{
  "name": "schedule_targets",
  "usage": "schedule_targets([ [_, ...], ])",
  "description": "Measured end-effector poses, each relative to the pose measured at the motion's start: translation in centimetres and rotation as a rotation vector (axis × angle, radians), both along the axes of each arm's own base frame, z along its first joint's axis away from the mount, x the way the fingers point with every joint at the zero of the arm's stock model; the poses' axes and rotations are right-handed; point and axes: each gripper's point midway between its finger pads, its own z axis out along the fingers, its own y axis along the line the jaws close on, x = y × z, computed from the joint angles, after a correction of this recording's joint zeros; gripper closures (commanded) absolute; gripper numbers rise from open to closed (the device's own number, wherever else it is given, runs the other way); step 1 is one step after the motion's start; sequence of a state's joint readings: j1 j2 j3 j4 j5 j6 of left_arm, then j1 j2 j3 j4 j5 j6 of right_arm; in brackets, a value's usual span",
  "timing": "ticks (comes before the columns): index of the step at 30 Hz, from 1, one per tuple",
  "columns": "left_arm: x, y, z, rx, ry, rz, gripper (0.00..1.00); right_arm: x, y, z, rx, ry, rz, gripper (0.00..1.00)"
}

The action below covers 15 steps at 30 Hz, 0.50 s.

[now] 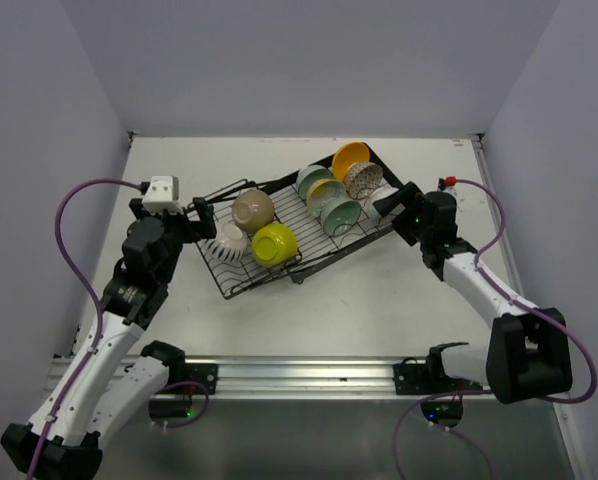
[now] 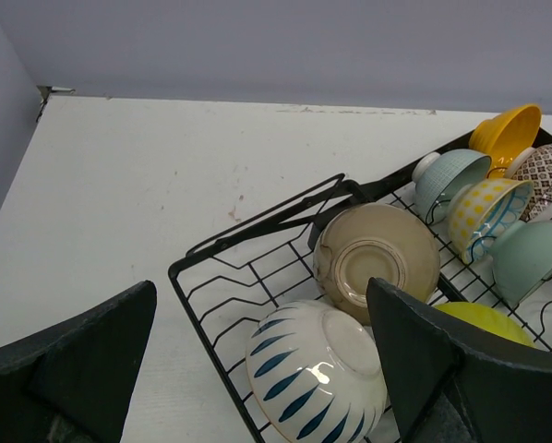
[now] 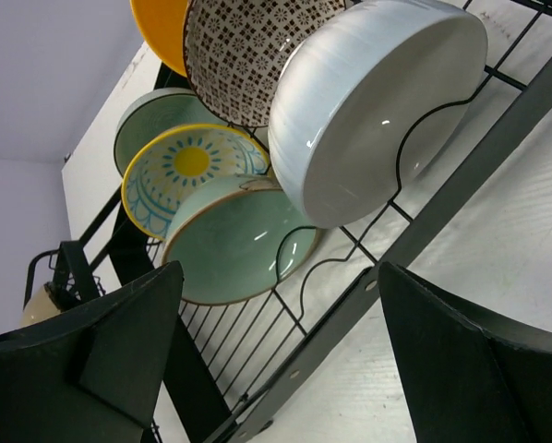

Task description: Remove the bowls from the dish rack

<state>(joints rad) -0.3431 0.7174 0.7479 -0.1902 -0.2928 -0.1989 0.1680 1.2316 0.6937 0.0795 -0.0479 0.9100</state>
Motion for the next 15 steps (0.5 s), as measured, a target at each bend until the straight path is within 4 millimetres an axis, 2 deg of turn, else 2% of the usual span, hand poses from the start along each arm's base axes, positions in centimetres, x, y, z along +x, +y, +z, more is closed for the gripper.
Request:
schedule_targets([
  [9, -0.2, 0.0, 0.3, -0.003, -0.010, -0.001, 0.00, 3.0, 0.4, -0.5, 0.034, -0.006, -0.030, 0.13],
  [15, -0.1, 0.0, 0.2, -0.003, -0.007, -0.002, 0.00, 4.5, 0.4, -2.3, 0.037, 0.025, -0.053, 0.19],
])
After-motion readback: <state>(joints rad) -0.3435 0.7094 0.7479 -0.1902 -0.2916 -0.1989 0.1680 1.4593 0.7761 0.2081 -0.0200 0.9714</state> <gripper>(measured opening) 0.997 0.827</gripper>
